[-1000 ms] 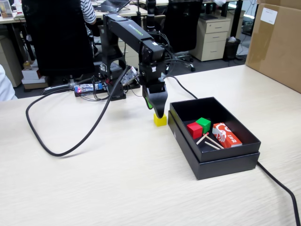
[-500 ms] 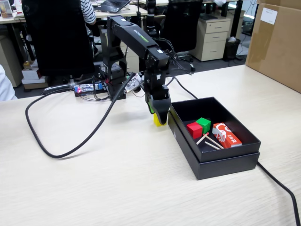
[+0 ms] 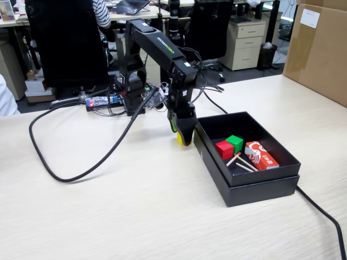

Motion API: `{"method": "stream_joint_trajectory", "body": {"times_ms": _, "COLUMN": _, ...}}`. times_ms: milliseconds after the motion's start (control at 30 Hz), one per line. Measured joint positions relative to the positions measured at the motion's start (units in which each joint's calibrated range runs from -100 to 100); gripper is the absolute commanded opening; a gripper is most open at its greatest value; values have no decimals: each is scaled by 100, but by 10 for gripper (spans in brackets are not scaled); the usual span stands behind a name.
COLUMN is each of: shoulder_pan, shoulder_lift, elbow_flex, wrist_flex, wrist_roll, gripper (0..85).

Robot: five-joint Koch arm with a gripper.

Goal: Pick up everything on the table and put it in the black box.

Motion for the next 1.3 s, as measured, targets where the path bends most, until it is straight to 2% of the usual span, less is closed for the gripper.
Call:
{"method": "stream_joint_trajectory", "body": {"times_ms": 67, "shoulder_pan": 0, "shoulder_lift": 78, "elbow_flex": 0, "wrist_flex": 54, "wrist_roll": 0, "gripper": 342}}
{"method": "stream_joint_trajectory", "body": {"times_ms": 200, "shoulder_pan": -24, "shoulder_lift": 104, "elbow_flex": 0, "wrist_flex": 271, "wrist_roll": 10, "gripper": 17}}
{"method": "stream_joint_trajectory", "body": {"times_ms": 467, "shoulder_pan": -147, "shoulder_lift": -117, "elbow_flex": -46, "wrist_flex": 619, "wrist_roll": -103, "gripper": 9}}
{"method": "stream_joint_trajectory", "body": {"times_ms": 600, "shoulder_pan": -293, "shoulder_lift": -1074, "elbow_flex": -64, "wrist_flex": 658, "wrist_roll": -210, "gripper": 9}}
{"method": "stream_joint_trajectory", "body": {"times_ms": 633, "shoulder_pan": -337, "shoulder_lift": -1851, "elbow_flex": -55, "wrist_flex": 658, "wrist_roll": -347, "gripper": 9}}
{"method": "stream_joint_trajectory", "body": {"times_ms": 733, "shoulder_pan": -337, "shoulder_lift": -2563, "elbow_flex": 456, "wrist_flex": 619, "wrist_roll": -488, "gripper": 9}}
{"method": "stream_joint_trajectory", "body": {"times_ms": 867, "shoulder_pan": -288, "shoulder_lift": -2718, "elbow_flex": 1214, "wrist_flex": 612, "wrist_roll": -713, "gripper": 9}}
{"method": "stream_joint_trajectory", "body": {"times_ms": 1000, "shoulder_pan": -117, "shoulder_lift": -2408, "elbow_flex": 1880, "wrist_flex": 604, "wrist_roll": -806, "gripper": 9}}
{"method": "stream_joint_trajectory", "body": {"times_ms": 1100, "shoulder_pan": 49, "shoulder_lift": -1502, "elbow_flex": 2693, "wrist_flex": 612, "wrist_roll": -811, "gripper": 9}}
{"method": "stream_joint_trajectory", "body": {"times_ms": 1300, "shoulder_pan": 225, "shoulder_lift": 142, "elbow_flex": 3040, "wrist_flex": 612, "wrist_roll": -806, "gripper": 11}}
